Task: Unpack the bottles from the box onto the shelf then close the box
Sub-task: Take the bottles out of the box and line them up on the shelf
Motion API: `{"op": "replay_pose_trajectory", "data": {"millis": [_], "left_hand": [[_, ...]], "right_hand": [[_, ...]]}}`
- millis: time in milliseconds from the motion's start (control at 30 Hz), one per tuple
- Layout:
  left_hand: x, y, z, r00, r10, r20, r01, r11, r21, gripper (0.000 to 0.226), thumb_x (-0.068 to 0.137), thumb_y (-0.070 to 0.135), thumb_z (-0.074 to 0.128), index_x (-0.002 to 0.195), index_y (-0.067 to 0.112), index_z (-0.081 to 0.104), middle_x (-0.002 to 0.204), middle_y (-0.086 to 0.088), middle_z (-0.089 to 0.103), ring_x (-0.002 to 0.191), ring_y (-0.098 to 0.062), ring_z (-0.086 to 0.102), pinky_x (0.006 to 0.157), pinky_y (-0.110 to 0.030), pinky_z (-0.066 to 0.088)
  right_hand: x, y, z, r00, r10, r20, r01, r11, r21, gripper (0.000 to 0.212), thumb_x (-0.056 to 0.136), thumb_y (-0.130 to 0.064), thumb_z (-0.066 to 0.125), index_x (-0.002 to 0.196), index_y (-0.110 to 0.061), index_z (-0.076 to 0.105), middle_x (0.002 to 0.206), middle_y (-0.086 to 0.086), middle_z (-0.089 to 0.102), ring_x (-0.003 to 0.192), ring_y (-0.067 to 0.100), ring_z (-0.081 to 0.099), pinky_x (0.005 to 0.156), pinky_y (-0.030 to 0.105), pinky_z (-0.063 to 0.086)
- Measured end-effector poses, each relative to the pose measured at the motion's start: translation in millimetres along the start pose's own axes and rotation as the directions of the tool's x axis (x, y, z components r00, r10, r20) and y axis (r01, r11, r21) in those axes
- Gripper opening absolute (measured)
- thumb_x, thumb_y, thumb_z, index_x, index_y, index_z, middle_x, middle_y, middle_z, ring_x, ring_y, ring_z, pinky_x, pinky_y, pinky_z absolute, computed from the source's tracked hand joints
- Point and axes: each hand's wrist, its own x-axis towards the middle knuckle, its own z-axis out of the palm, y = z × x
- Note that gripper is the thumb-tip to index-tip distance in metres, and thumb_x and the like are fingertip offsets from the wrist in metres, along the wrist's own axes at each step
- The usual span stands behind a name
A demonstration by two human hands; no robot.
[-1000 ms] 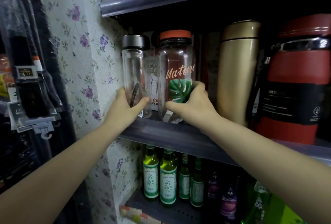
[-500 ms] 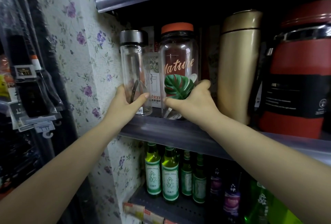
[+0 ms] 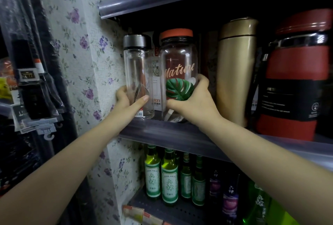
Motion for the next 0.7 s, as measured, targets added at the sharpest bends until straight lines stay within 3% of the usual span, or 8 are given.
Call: {"op": "replay_pose_trajectory", "data": {"millis": [100, 267, 433, 633, 700], "left_hand": [[0, 3, 3, 1.000, -0.021, -0.019, 0.021, 1.000, 0.019, 0.072, 0.091, 0.045, 0.054, 0.143, 0.017, 0.013, 0.135, 0.003, 0.042, 0.117, -0.010, 0.043, 0.095, -0.024, 0.031], [-1, 3, 6, 0.998, 0.027, -0.050, -0.021, 0.993, 0.114, 0.065, 0.092, 0.044, 0.052, 0.138, 0.010, 0.022, 0.129, -0.002, 0.046, 0.113, -0.013, 0.049, 0.091, -0.025, 0.034], [-2, 2, 8, 0.995, 0.066, -0.080, -0.049, 0.978, 0.202, 0.065, 0.090, 0.048, 0.052, 0.136, 0.010, 0.027, 0.128, -0.007, 0.052, 0.117, -0.022, 0.051, 0.092, -0.032, 0.037], [-5, 11, 5, 0.991, 0.018, -0.136, 0.000, 0.992, 0.129, 0.088, 0.082, 0.047, 0.064, 0.144, 0.002, 0.021, 0.139, -0.015, 0.048, 0.126, -0.027, 0.049, 0.106, -0.037, 0.038], [-8, 15, 5, 0.985, 0.020, -0.173, -0.003, 0.995, 0.102, 0.098, 0.078, 0.049, 0.066, 0.146, 0.001, 0.016, 0.145, -0.018, 0.043, 0.130, -0.027, 0.045, 0.108, -0.037, 0.036]], "right_hand": [[-2, -1, -3, 0.999, 0.004, -0.042, -0.005, 1.000, -0.018, 0.101, 0.059, -0.031, 0.085, 0.136, -0.011, 0.024, 0.131, 0.005, 0.041, 0.121, 0.019, 0.044, 0.095, 0.027, 0.042], [-4, -3, 0, 0.997, 0.020, -0.070, -0.027, 0.995, -0.099, 0.101, 0.057, -0.040, 0.087, 0.131, -0.011, 0.024, 0.136, 0.010, 0.033, 0.126, 0.025, 0.039, 0.105, 0.036, 0.040], [-8, -9, 1, 0.997, 0.017, -0.079, -0.031, 0.983, -0.182, 0.099, 0.060, -0.041, 0.085, 0.131, -0.007, 0.024, 0.136, 0.013, 0.033, 0.126, 0.028, 0.039, 0.104, 0.035, 0.040], [-9, -24, -6, 0.996, 0.092, 0.000, -0.087, 0.946, -0.312, 0.115, 0.064, -0.052, 0.080, 0.142, 0.001, 0.013, 0.145, 0.017, 0.028, 0.134, 0.032, 0.032, 0.109, 0.038, 0.036], [-12, -32, -13, 0.987, 0.154, 0.042, -0.138, 0.955, -0.262, 0.120, 0.063, -0.054, 0.079, 0.144, 0.000, 0.010, 0.146, 0.018, 0.030, 0.133, 0.033, 0.036, 0.107, 0.043, 0.040]]}}
